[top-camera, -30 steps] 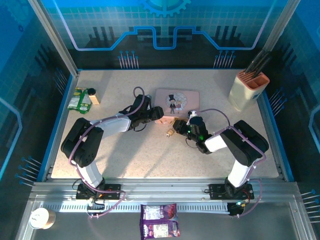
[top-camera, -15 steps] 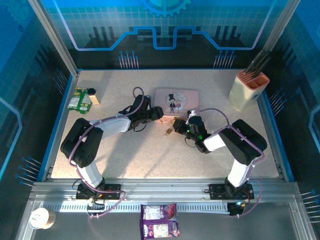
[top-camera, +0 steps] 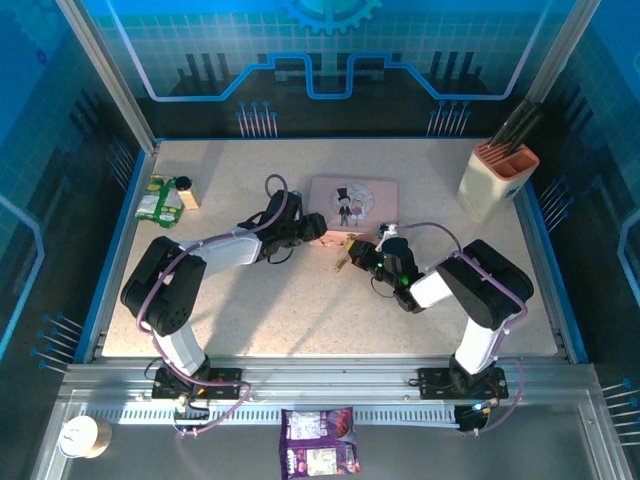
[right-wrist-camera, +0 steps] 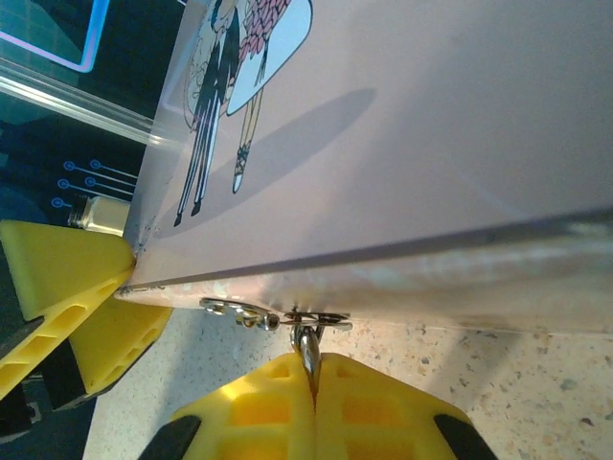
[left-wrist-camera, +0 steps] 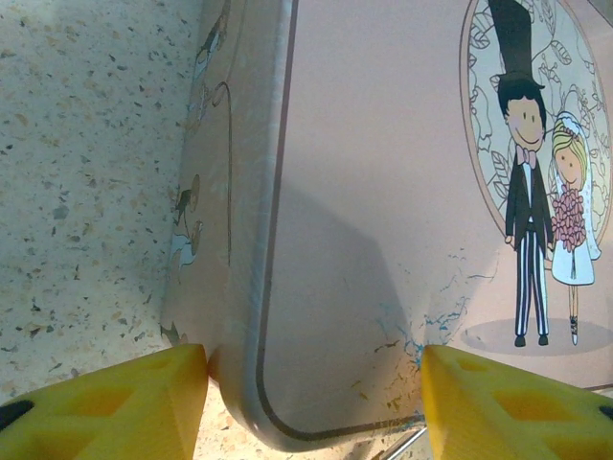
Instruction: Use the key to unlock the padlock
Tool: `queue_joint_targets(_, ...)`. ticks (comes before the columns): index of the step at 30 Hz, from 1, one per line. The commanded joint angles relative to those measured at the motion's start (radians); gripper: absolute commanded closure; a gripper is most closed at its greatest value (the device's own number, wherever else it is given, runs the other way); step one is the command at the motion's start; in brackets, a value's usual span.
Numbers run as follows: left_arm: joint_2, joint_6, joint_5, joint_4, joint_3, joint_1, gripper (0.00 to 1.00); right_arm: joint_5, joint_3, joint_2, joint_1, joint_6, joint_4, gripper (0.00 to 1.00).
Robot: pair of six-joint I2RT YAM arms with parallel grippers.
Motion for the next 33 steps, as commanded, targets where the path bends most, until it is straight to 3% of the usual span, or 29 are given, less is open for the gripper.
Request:
queue_joint_targets(1, 0.004, -0.007, -0.005, -0.125, -0.046, -0.027, 0.40, 0.016, -0.038, 0.033, -0.016, 0.153, -0.058, 1.00)
queue_joint_targets(11, 0.009, -0.039, -0.011, -0.113, -0.045, -0.071, 0.41, 0.085, -0.045, 0.016, -0.028, 0.195, -0.079, 1.00)
queue_joint_targets(19, 0.035, -0.074, -0.032, -0.095, -0.045, -0.097, 0.41, 0.067, -0.090, 0.140, -0.073, 0.277, 0.216, 1.00)
queue_joint_targets(28, 0.033, -0.084, -0.049, -0.101, -0.036, -0.105, 0.41, 0.111, -0.124, 0.081, -0.091, 0.270, 0.141, 1.00)
queue_joint_targets(33, 0.032, -0.098, -0.046, -0.096, -0.031, -0.116, 0.41, 0.104, -0.118, 0.108, -0.105, 0.290, 0.188, 1.00)
